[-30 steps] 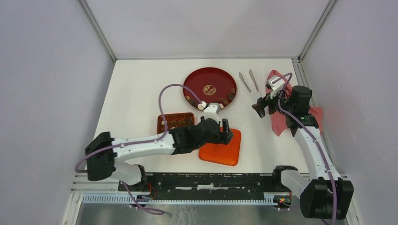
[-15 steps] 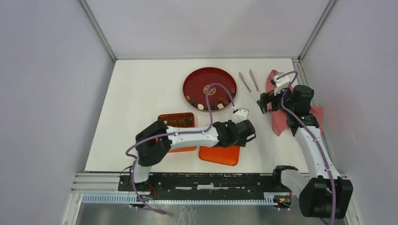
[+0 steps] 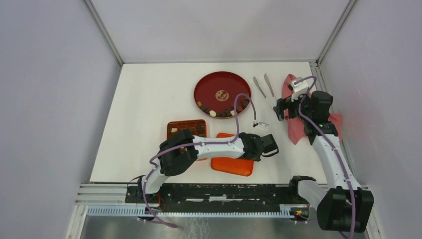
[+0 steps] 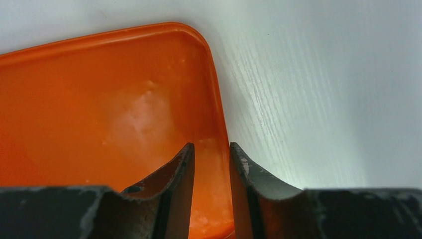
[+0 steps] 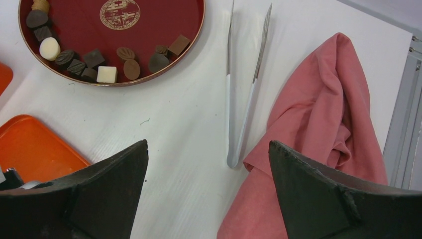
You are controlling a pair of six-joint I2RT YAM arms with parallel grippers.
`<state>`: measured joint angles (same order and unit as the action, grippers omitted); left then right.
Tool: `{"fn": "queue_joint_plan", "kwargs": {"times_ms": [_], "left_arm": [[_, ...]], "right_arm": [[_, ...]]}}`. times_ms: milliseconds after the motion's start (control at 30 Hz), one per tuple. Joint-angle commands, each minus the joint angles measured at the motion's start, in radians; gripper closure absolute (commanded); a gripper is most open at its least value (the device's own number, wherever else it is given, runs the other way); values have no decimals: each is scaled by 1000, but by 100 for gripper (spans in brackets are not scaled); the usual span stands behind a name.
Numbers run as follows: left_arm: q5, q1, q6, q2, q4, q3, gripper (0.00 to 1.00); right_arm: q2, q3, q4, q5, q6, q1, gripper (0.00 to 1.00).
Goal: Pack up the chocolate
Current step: Pick up the box lid from the center of the board.
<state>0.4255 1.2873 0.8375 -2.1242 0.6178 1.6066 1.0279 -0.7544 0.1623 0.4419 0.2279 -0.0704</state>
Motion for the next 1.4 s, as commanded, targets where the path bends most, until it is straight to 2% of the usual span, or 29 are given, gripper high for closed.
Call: {"fn": "queue_joint_plan", "kwargs": {"times_ms": [0,233,633,1000,1167,1367], "left_arm": [[36,21,14,-37,58,71,62],[60,23,22,-110,150,158,62],[93,42,38,-182,253,214,77],[130,63,44,-237,318,261,77],[143,69,36,-228,318,273,98],[194,75,11,-114,309,267,98]], "right_arm": [[-2,4,-44,-16,-16,-5,4],[0,1,-40,-13,-16,-5,4],[2,3,-42,-11,-22,-5,4],[6,4,-44,-4,-25,-5,4],[6,4,-43,-2,-27,-5,4],[9,1,-40,-2,-25,-5,4]]}}
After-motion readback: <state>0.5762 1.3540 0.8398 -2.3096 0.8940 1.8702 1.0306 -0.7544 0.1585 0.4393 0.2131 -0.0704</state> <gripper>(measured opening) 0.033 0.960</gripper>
